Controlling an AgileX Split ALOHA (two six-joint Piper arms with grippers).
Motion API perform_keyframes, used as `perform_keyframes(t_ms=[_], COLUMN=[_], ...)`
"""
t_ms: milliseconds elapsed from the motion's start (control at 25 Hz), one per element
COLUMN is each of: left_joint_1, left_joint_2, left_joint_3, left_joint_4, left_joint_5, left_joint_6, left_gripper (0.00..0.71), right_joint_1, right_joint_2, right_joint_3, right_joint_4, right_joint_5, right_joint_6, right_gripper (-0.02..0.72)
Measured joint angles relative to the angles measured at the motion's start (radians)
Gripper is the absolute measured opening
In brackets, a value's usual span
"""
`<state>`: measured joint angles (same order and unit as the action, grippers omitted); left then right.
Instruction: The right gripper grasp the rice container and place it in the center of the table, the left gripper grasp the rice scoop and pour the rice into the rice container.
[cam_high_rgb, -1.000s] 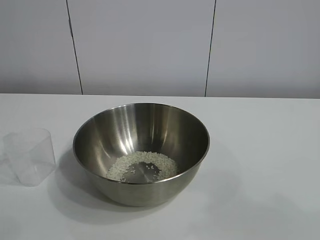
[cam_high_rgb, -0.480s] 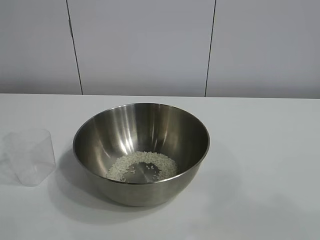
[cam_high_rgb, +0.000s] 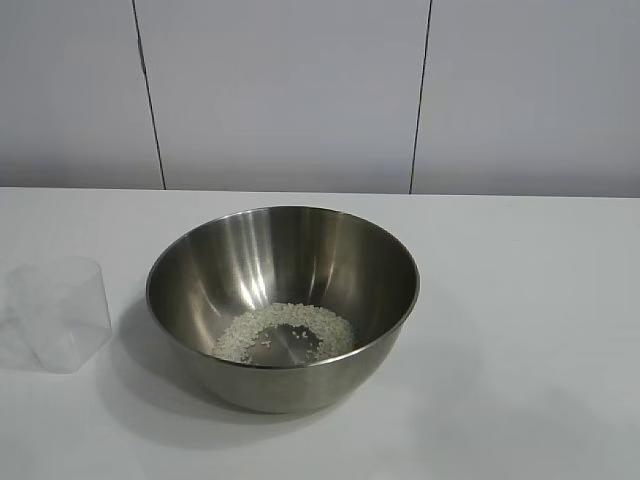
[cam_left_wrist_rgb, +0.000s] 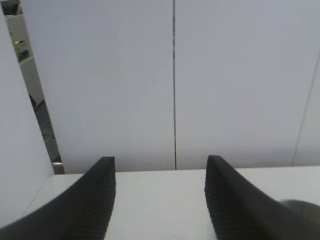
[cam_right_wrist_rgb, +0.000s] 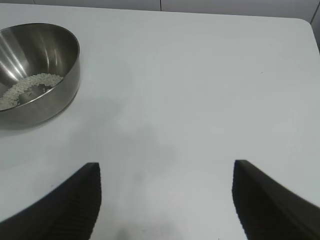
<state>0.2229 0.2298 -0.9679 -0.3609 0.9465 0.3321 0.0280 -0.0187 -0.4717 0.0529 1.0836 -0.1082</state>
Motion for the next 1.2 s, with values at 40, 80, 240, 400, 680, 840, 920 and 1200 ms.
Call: perform_keyframes(t_ms=[40, 80, 240, 400, 680, 840, 920, 1200], left_joint_1=[0.000, 0.000, 0.000, 0.000, -0.003, -0.039, -0.061, -0.104], left_joint_2=[-0.032, -0.061, -0.157, -0.236, -0.247, -0.247, -0.247, -0.247], left_joint_3=[0.000, 0.000, 0.012, 0.087, 0.276, 0.383, 0.424, 0.482], left_joint_4=[-0.001, -0.001, 0.037, 0.119, 0.239, 0.273, 0.298, 0.330], left_joint_5=[0.038, 0.069, 0.201, 0.284, 0.280, 0.276, 0.274, 0.203], left_joint_6=[-0.014, -0.030, -0.098, -0.141, -0.220, -0.257, -0.270, -0.275], left_gripper=[0.393, 0.393, 0.391, 0.389, 0.380, 0.381, 0.381, 0.381], right_joint_1=[0.000, 0.000, 0.000, 0.000, 0.000, 0.000, 0.000, 0.000], right_joint_2=[0.000, 0.000, 0.000, 0.000, 0.000, 0.000, 0.000, 0.000], right_joint_3=[0.000, 0.000, 0.000, 0.000, 0.000, 0.000, 0.000, 0.000], right_joint_4=[0.000, 0.000, 0.000, 0.000, 0.000, 0.000, 0.000, 0.000], right_joint_5=[0.000, 0.000, 0.000, -0.001, -0.001, -0.001, -0.001, -0.001], right_joint_6=[0.000, 0.000, 0.000, 0.000, 0.000, 0.000, 0.000, 0.000], right_gripper=[0.503, 0.503, 0.503, 0.503, 0.503, 0.503, 0.503, 0.503])
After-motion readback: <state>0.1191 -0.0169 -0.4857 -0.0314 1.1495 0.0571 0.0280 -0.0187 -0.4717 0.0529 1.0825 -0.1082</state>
